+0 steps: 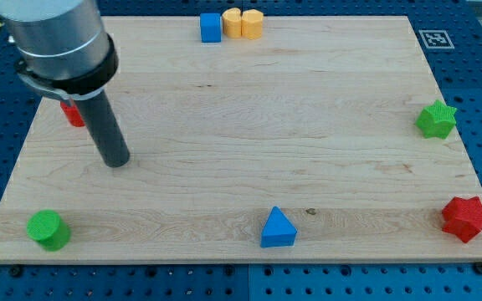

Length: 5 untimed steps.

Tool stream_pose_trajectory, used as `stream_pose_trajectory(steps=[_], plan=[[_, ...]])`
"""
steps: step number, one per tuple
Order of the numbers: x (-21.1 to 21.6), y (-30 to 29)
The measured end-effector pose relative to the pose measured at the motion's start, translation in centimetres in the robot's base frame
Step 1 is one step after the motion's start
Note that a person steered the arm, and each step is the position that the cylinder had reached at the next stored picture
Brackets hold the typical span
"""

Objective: Drag the red circle to the left side of blue cube

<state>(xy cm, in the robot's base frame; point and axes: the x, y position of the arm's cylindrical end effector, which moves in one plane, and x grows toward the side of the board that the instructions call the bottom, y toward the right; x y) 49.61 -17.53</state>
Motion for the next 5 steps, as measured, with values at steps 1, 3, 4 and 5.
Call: stream_pose_trajectory(steps=[1,3,4,5], plan=[[-1.5,-2.8],[-4.4,-4.4],[-5.3,-4.5],[-5.9,-6.2]])
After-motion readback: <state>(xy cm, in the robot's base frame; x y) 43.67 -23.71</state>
